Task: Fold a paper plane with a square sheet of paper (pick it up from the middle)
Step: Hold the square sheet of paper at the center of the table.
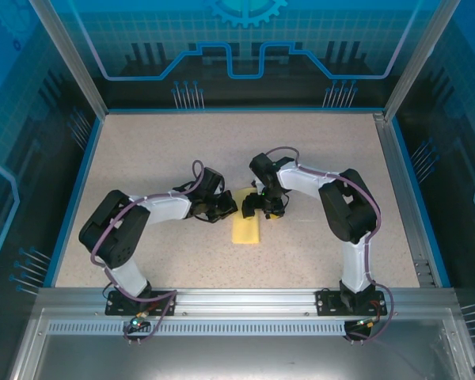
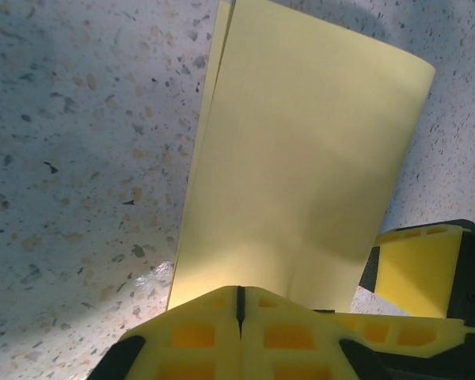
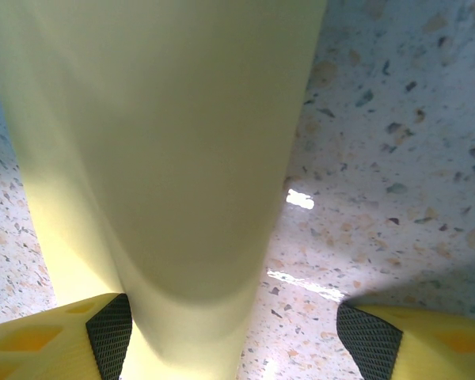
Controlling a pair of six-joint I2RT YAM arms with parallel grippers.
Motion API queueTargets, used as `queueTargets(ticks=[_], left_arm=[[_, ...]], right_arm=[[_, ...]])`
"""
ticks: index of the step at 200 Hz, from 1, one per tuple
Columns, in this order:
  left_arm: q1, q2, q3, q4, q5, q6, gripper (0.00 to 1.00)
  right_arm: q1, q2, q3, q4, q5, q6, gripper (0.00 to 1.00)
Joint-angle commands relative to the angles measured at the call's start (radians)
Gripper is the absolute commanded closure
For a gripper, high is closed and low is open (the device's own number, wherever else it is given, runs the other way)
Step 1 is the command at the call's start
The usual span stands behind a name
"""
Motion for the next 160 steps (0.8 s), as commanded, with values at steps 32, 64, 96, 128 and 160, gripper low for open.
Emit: queueTargets(ticks=[32,64,96,128,160], left_arm=[[-0.003,0.02,-0.013,0.011,0.035,-0.012,1.0],[-0.003,-0.006,-0.019,0.008,0.024,-0.006,1.0],[-0.004,-0.046,-0.024,-0.019,-0.021,0.013,1.0],[-0.004,-0.073,-0.032,-0.024,-0.048,0.012,1.0],[-0.019,-0.193,-0.073,-0.077,-0.238,0.016,1.0]], right_arm=[[-0.004,0.124,-0.096,0.016,0.147,-0.026,0.23],[-0.015,0.099,-0.104,0.04,0.093,-0.046,0.25],[-0.02,0.102,-0.094,0.024,0.11,-0.046,0.26],[-0.018,0.114,-0.101,0.028,0.125,-0.031,0.26],[-0.016,0.12,-0.103,0.023,0.137,-0.02,0.27]])
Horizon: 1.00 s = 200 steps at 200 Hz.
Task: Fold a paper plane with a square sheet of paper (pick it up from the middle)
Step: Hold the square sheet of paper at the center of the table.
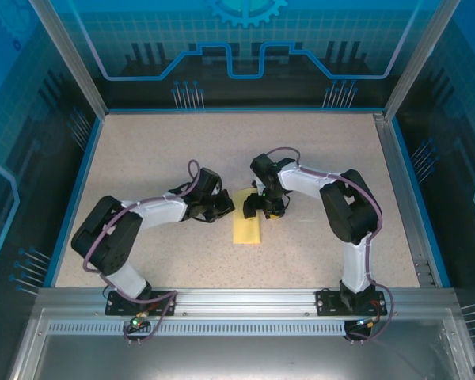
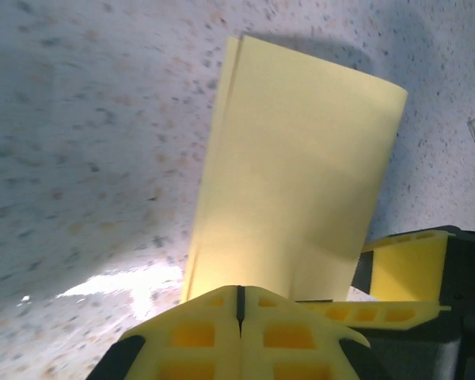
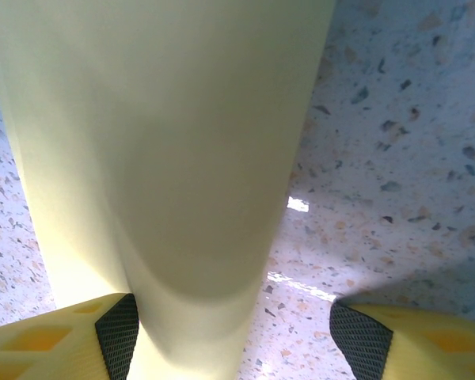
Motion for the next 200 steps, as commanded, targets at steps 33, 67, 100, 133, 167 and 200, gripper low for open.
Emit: queueTargets(ticks=[33,67,100,133,167,200], left_arm=[[-0.015,-0.132,-0.014,-0.105,-0.186,0.042,1.0],[-0.016,-0.099,-0.012,-0.073,-0.139,0.031,1.0],[-0.015,-0.094,-0.014,-0.059,-0.122,0.025,1.0],[-0.016,-0.093,-0.015,-0.055,-0.111,0.029,1.0],[-0.015,-0.09,-0.011,-0.053,-0.1,0.027,1.0],[-0.015,-0.085,-0.009,-0.05,-0.092,0.027,1.0]], right_arm=[[-0.014,0.137,-0.083,0.002,0.141,0.0,0.27],[-0.007,0.152,-0.067,-0.011,0.134,-0.019,0.26],[-0.003,0.165,-0.054,-0.021,0.136,-0.03,0.25],[-0.003,0.176,-0.045,-0.03,0.151,-0.039,0.24],[-0.002,0.192,-0.039,-0.043,0.159,-0.045,0.24],[-0.002,0.195,-0.041,-0.042,0.167,-0.036,0.24]])
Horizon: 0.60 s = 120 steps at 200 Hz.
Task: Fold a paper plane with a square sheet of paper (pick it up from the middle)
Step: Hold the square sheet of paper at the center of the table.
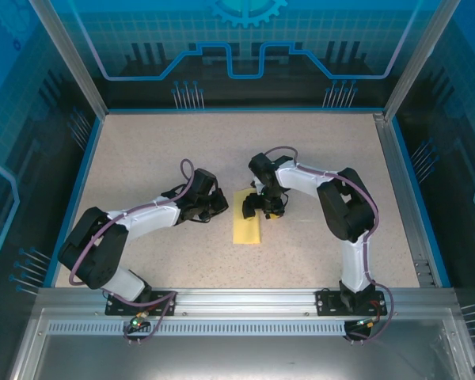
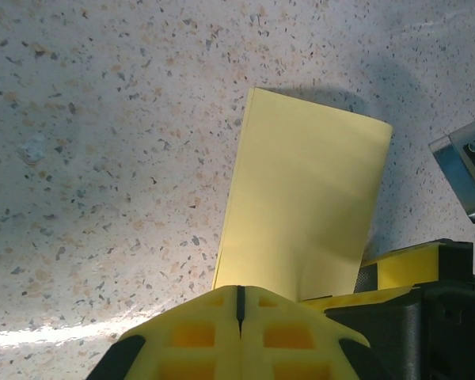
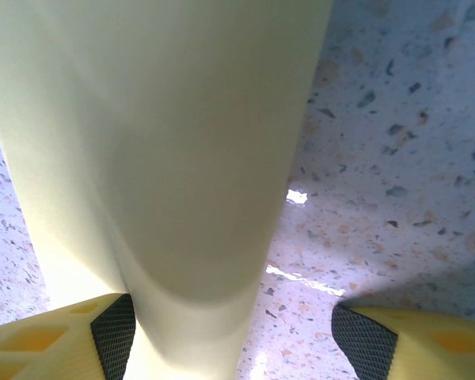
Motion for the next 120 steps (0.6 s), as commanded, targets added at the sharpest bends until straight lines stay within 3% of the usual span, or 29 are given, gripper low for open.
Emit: queueTargets(ticks=[1,120], left_arm=[[-0.008,0.015,0.012,0.007,0.026,0.01,1.0],[-0.008,0.151,0.046,0.128,0.211,-0.037,1.0]], right_arm=[[-0.003,0.158,-0.087,0.013,0.163,-0.028,0.24],[-0.003,0.17,-0.09,0.017,0.17,-0.016,0.25]])
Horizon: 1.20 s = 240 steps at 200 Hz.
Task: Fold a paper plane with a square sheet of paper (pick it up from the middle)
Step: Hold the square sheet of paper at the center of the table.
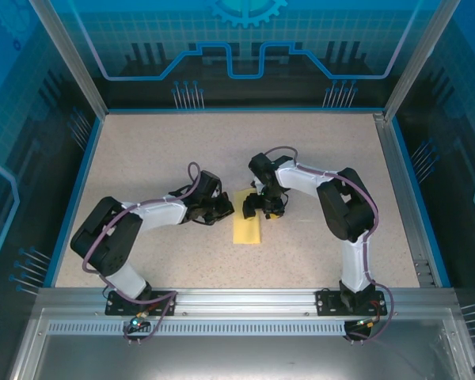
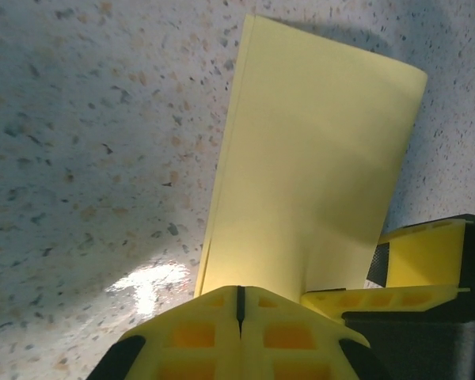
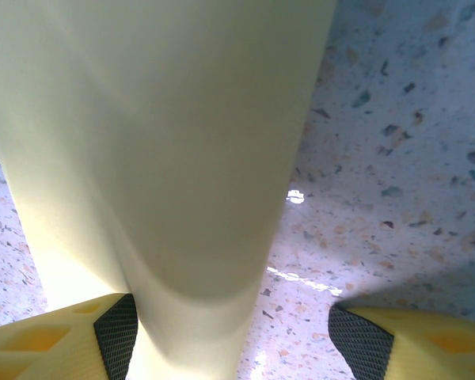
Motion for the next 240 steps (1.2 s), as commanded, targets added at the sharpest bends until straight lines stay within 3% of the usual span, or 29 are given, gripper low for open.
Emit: queueTargets(ticks=[1,55,150,216,232,240], left_arm=[[-0.008,0.032,0.042,0.046,0.071,-0.02,1.0],[-0.007,0.082,0.034,0.107,0.119,-0.052,1.0],[-0.008,0.149,0.021,0.059,0.081,-0.051,1.0],[-0.007,0.159,0.017,0.033,0.067,-0.025,1.0],[-0.008,0.158,0.015,0.033,0.066,-0.023,1.0],[-0.008,0.158,0.017,0.031,0.065,-0.021,1.0]], right_arm=[[-0.003,0.166,-0.091,0.019,0.166,-0.017,0.25],[-0.003,0.167,-0.095,0.022,0.162,-0.018,0.25],[-0.002,0.139,-0.1,0.035,0.141,-0.014,0.25],[-0.049,-0.175,-0.15,0.164,0.005,0.019,0.2],[-0.077,-0.244,-0.195,0.236,-0.085,0.028,0.22],[-0.092,-0.265,-0.225,0.277,-0.141,0.035,0.29]])
